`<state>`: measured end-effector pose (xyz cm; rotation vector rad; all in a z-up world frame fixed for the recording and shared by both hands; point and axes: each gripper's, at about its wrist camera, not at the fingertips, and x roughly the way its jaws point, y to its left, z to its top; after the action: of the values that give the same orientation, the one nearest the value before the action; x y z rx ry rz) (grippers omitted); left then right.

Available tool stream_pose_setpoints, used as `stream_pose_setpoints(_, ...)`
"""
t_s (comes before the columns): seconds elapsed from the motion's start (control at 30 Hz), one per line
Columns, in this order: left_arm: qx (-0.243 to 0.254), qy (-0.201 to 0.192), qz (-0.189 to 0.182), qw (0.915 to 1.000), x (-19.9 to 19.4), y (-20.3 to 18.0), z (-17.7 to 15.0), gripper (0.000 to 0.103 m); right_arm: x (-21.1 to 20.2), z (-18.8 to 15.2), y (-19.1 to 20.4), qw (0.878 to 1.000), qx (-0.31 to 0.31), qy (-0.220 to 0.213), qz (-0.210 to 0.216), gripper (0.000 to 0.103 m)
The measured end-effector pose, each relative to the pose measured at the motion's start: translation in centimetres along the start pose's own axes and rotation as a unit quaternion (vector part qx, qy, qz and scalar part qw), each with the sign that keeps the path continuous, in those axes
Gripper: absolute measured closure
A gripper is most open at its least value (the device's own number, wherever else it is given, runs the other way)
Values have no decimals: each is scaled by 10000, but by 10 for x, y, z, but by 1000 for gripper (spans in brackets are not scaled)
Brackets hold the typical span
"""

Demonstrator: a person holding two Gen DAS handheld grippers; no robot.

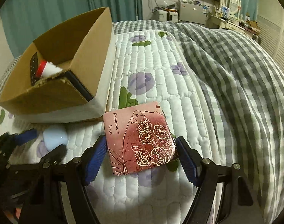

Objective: Organize rigid objects
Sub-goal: 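Grasp the light-blue earbud case with the left tool while the right tool grasps the pink card case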

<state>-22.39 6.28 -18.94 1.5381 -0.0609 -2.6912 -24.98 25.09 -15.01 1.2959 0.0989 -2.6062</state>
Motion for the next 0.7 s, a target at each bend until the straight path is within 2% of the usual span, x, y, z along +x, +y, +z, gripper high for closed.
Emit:
stream_pose_setpoints(0.07, -69, -156, -25, 9999, 4, 1, 3, 27, 4, 0, -3, 10000, 55, 42, 41, 29)
stream_pose_setpoints(0.13, -23, -222, -20, 9997, 2, -1, 4, 46, 3, 0, -4, 10000, 80, 36, 46, 29)
stream_pose_setpoints(0.17, 18, -233, 9, 9997, 0, -2, 3, 50, 1, -1, -3, 10000, 80, 33, 48, 29)
stream_pose_setpoints(0.3, 110, -175, -61, 9998, -14, -3, -1, 50, -11, -2, -1, 10000, 1, -19, -11, 29)
stream_pose_setpoints(0.43, 58, -346, -224, 9991, -51, 2, -8, 50, -30, -2, 5, 9998, -124, -116, -84, 29)
stream_pose_setpoints(0.63, 73, -554, -208, 9982, -110, 12, -22, 50, -71, -1, 25, 9987, -338, -349, -129, 29)
stream_pose_setpoints(0.7, 23, -666, -223, 9975, -126, 21, -17, 50, -87, -2, 34, 9982, -420, -417, -100, 29)
